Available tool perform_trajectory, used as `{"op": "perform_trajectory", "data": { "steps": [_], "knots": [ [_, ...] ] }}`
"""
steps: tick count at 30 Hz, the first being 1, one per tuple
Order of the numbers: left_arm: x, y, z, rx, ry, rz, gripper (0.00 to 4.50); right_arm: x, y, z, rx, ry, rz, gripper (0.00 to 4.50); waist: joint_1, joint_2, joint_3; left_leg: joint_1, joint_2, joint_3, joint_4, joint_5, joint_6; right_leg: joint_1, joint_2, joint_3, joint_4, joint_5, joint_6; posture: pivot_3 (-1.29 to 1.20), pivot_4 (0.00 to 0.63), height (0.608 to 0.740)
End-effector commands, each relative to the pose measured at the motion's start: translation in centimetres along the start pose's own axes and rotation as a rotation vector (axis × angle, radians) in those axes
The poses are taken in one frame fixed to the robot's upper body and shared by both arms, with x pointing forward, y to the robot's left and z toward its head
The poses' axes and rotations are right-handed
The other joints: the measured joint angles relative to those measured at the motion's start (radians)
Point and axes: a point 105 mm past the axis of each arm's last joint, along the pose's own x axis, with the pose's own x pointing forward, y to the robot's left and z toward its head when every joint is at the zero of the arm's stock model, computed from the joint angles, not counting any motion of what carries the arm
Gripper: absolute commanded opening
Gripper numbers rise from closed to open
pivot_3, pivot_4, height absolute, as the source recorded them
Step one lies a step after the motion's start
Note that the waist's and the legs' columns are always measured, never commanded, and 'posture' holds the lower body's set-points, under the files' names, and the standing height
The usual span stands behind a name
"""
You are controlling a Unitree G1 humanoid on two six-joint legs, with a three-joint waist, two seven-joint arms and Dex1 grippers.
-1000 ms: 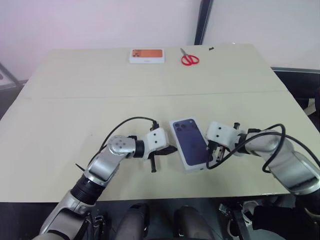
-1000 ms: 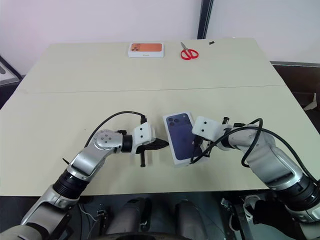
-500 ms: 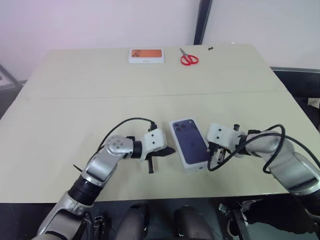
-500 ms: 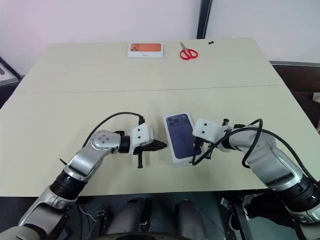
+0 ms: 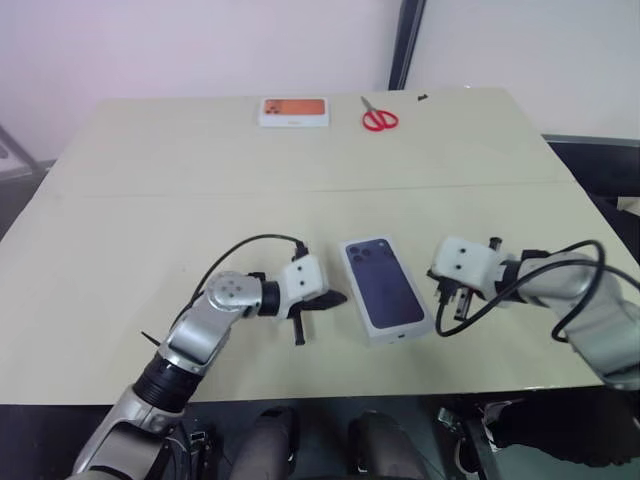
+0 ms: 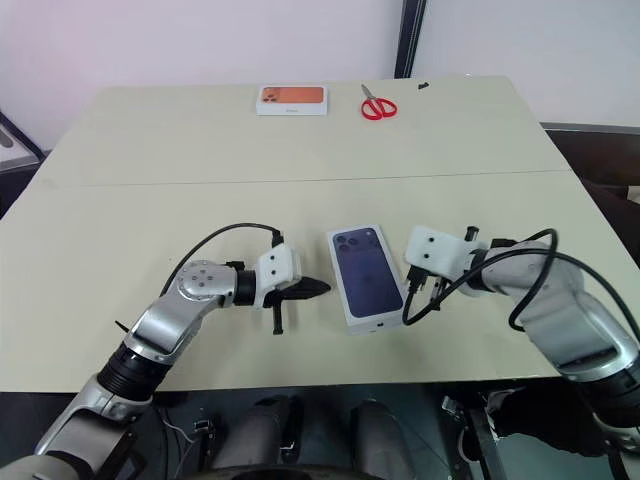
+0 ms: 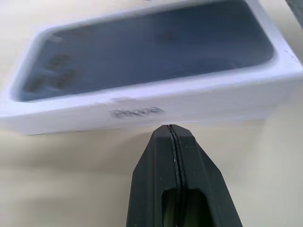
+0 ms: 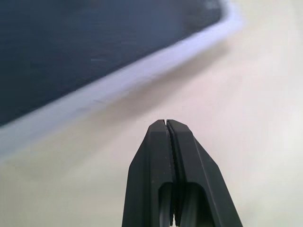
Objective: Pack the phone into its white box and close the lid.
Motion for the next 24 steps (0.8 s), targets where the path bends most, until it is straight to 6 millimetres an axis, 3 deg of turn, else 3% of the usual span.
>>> {"op": "perform_trajectory", "data": {
  "steps": [1,6,10,16,24],
  "knots": [
    [-0.3,2.5,2.3,0.037,-0.089,0.124,0.00,-2.0,-0.2,1.9,0.047,-0.134,0.043,0.05,0.002,0.000,0.000,0.000,0.000,0.000,0.000,0.000,0.000,0.000,0.000,0.000,0.000,0.000,0.000,0.00,0.150,0.740],
    [1.0,2.5,2.5,0.049,-0.103,0.130,0.00,-2.9,3.9,3.0,0.109,-0.207,0.265,0.05,0.003,0.000,0.000,0.000,0.000,0.000,0.003,0.000,0.001,0.002,0.001,0.000,0.000,0.000,0.001,0.00,0.150,0.740],
    [2.4,1.7,2.4,0.056,-0.090,0.085,0.00,-1.9,6.6,2.2,0.111,-0.164,0.329,0.05,0.004,0.000,0.000,-0.001,0.000,0.000,0.006,-0.001,0.001,0.002,0.001,0.000,0.001,0.000,0.001,0.00,0.150,0.740],
    [3.3,0.8,1.1,0.089,-0.026,0.026,0.00,-0.8,7.7,-0.1,0.089,-0.061,0.313,0.05,0.011,-0.003,-0.003,0.003,0.000,-0.001,0.007,-0.001,0.002,0.006,0.001,0.000,0.001,0.001,0.002,0.00,0.150,0.740],
    [3.4,-0.2,0.3,0.078,0.002,-0.020,0.00,-0.9,8.8,-0.6,0.097,-0.050,0.348,0.05,0.020,-0.008,-0.009,0.011,0.000,-0.001,0.006,-0.003,0.004,0.016,0.000,0.000,-0.004,0.000,0.002,0.00,0.150,0.740]
  ]
}}
